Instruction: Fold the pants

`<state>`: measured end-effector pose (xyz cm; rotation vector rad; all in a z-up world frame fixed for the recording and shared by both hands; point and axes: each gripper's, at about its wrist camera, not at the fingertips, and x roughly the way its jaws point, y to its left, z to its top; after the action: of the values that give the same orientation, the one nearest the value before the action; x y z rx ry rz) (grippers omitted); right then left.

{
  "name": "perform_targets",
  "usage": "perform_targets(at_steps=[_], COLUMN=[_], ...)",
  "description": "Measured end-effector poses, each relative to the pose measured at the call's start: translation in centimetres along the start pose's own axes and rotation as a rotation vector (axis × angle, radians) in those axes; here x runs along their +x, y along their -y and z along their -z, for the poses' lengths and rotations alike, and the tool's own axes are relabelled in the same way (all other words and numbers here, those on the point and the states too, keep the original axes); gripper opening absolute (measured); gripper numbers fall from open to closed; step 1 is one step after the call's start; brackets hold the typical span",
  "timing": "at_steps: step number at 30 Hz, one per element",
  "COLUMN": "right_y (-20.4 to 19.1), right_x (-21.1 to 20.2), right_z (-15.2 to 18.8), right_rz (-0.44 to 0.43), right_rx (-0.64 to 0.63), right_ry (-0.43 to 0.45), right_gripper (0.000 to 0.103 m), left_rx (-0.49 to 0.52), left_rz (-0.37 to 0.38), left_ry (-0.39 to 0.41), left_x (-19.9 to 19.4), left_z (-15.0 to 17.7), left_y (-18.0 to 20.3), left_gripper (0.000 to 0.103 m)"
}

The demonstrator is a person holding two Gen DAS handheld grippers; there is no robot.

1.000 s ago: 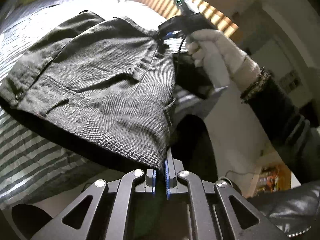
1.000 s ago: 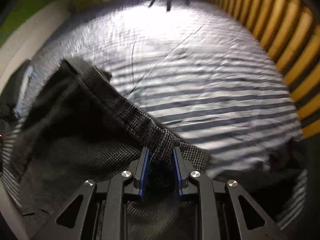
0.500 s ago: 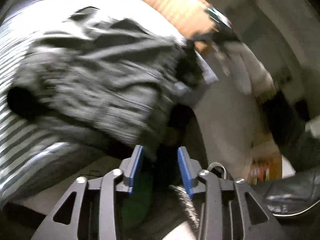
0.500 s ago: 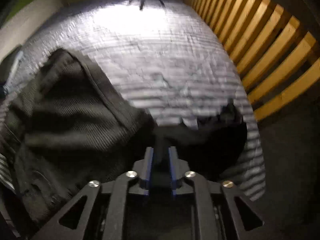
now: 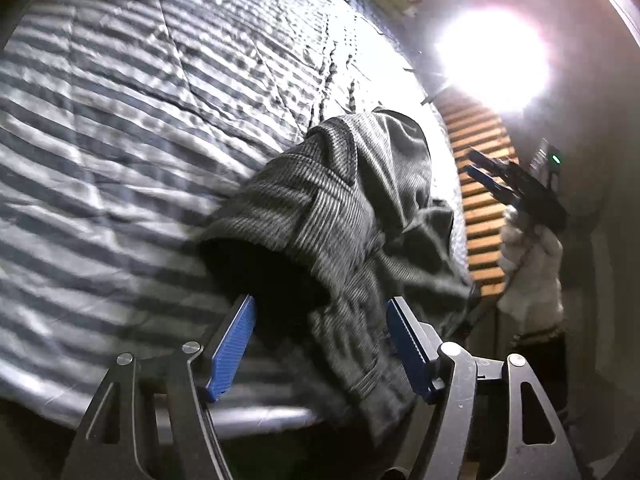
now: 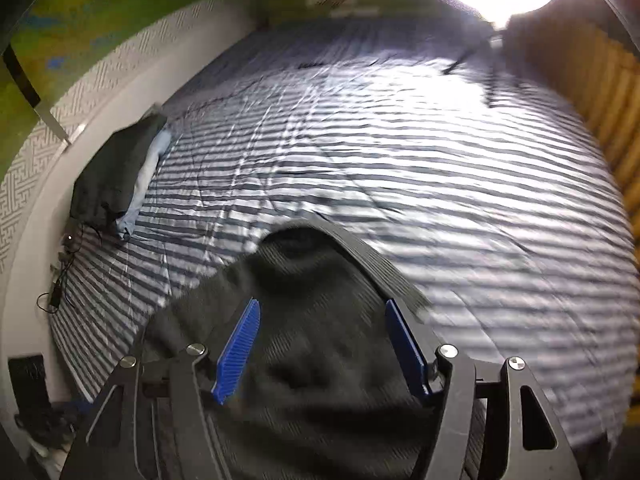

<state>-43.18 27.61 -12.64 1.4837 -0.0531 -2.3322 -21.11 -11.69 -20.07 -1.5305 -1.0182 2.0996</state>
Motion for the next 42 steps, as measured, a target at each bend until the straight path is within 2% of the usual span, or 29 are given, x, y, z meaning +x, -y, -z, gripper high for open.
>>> perform_targets(at_steps=[2,5,8,10,11,13,14,16,17,19,22,27,29,32,35,38,40,42], right_y=[-0.8,-0.7,0.4,0.6,0.5,0.1,-0.2,-0.9,-1.0,-0.8,-0.8,-0.7,-0.5,-0.7,-1.0,-2.2,-3.0,-3.7], right_x=[3.4,7.6,10.7,12.5,13.0,13.9,13.9,13.2,12.6,11.0,8.1,1.7,-1.3,-5.2,-9.6,-12.5,-12.8,-11.9], right_z=[-2.5,-5.0,-6.3,-7.1,-7.1,-6.7,-6.5,-5.5,-4.9,-3.5,-0.8,2.6,2.4,1.0,-1.1,-3.4,-4.9,-6.9], right_rz=[0.02,0.049,-0.007,-0.053,-0.072,-0.115,-0.126,-0.142,-0.145,-0.173,-0.22,-0.29,-0.319,-0.311,-0.285,-0.233,-0.195,-0.159], right_rx=[-0.027,-0.019,0.026,0.057,0.064,0.061,0.05,0.012,0.008,0.023,0.012,0.029,0.076,0.116,0.131,0.091,0.065,0.062], right_ry=[-0.037,-0.091,-0.138,-0.174,-0.194,-0.25,-0.261,-0.272,-0.275,-0.256,-0.233,-0.071,0.022,0.162,0.332,0.456,0.479,0.489], right_gripper=[0.061,0.061,0.061,0.061,0.061,0.061,0.058,0.027,0.02,0.011,0.006,0.005,0.005,0.005,0.005,0.005,0.005,0.005], left_rx=[-0.033,-0.06,-0.095,-0.095,-0.091,-0.079,-0.074,-0.059,-0.056,-0.037,0.012,0.022,0.039,0.102,0.179,0.263,0.306,0.312], left_rz=[0.037,0.052,0.075,0.07,0.064,0.051,0.044,0.03,0.026,0.034,0.011,0.027,0.035,0.027,0.016,0.011,-0.027,-0.059], left_ry=[-0.003,0.001,0.021,0.039,0.04,0.04,0.043,0.05,0.058,0.066,0.082,0.162,0.208,0.274,0.363,0.44,0.49,0.503], left_x=[1.2,2.7,3.1,3.0,3.1,3.0,2.9,2.8,2.6,2.2,1.3,-1.7,-3.5,-6.2,-9.4,-12.0,-13.0,-13.0], left_z=[-0.8,-0.9,-1.4,-1.9,-2.2,-2.5,-2.5,-2.7,-2.6,-2.4,-1.5,-1.5,-2.3,-4.8,-8.3,-12.6,-16.0,-20.0], left_y=[-0.2,-0.2,-0.6,-0.6,-0.6,-0.5,-0.5,-0.5,-0.5,-0.3,0.4,1.0,1.6,3.5,6.2,9.0,10.5,11.4], left_gripper=[0.071,0.071,0.068,0.049,0.045,0.023,0.021,0.009,0.008,0.007,0.007,0.006,0.005,0.005,0.005,0.005,0.005,0.005])
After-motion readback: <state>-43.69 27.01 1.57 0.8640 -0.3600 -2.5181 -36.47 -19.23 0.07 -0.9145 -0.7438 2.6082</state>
